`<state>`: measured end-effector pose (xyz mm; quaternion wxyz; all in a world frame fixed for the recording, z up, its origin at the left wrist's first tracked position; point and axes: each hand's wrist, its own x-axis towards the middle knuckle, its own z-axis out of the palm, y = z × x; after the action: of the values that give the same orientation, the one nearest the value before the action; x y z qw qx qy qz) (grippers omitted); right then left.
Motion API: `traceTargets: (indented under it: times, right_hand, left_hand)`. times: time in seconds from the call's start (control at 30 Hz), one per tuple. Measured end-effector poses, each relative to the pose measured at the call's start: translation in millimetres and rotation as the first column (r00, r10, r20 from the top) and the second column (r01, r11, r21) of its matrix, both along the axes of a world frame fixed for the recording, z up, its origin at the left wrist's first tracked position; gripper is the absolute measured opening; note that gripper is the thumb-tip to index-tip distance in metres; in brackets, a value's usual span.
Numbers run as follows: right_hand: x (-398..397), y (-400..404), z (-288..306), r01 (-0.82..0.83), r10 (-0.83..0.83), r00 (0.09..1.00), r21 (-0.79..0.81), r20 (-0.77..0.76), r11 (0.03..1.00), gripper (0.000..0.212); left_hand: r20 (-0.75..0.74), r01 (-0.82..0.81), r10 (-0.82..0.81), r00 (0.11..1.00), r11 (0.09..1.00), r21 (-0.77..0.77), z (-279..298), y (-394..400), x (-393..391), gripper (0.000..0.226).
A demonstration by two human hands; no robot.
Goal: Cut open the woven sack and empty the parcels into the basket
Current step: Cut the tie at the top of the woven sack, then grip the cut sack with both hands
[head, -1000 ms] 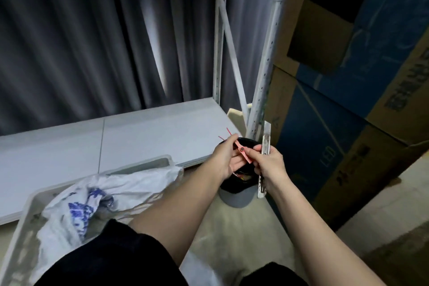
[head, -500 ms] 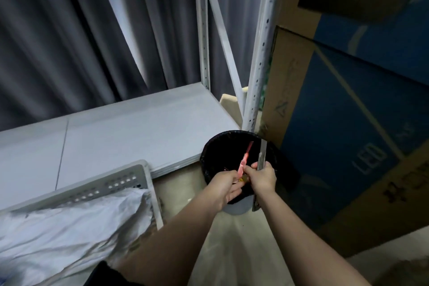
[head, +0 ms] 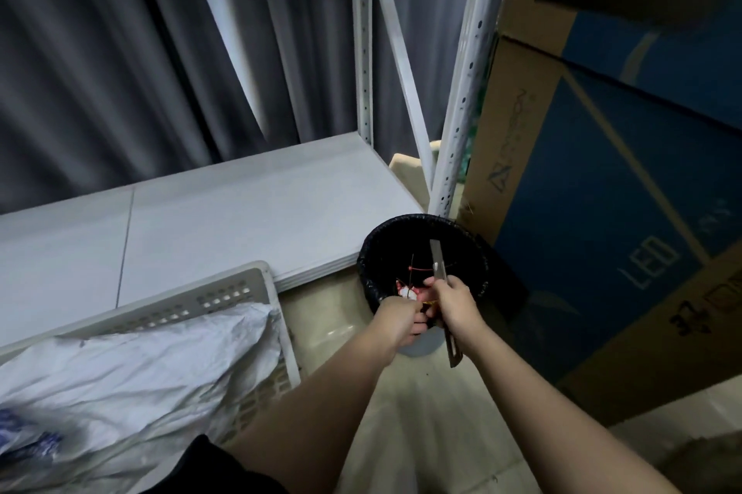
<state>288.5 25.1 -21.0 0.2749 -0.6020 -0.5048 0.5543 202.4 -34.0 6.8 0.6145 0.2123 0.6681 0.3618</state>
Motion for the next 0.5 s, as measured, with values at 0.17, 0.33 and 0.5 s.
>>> traceTargets:
  times: [0.17,0.33,0.5]
  right_hand:
    - [4,-40,28,-0.177,0.155,0.967,-0.099,-0.2,0.979,0.02]
    - [22,-70,8,-0.463,0.448,0.885,-0.137,-0.128,0.876,0.011]
    - [38,-90,-64,-0.402,0.408,0.912,-0.293,-0.043,0.868,0.014]
  left_hand:
    - [-0.061,0.15,-0.152,0.986,0.988,-0.034,13,-41,14,0.017]
    - [-0.064,0.313,-0.324,0.944,0.939,-0.141,-4,-83,23,0.01]
    - [-0.128,0.419,-0.479,0.869,0.847,-0.328,-51,-93,22,0.02]
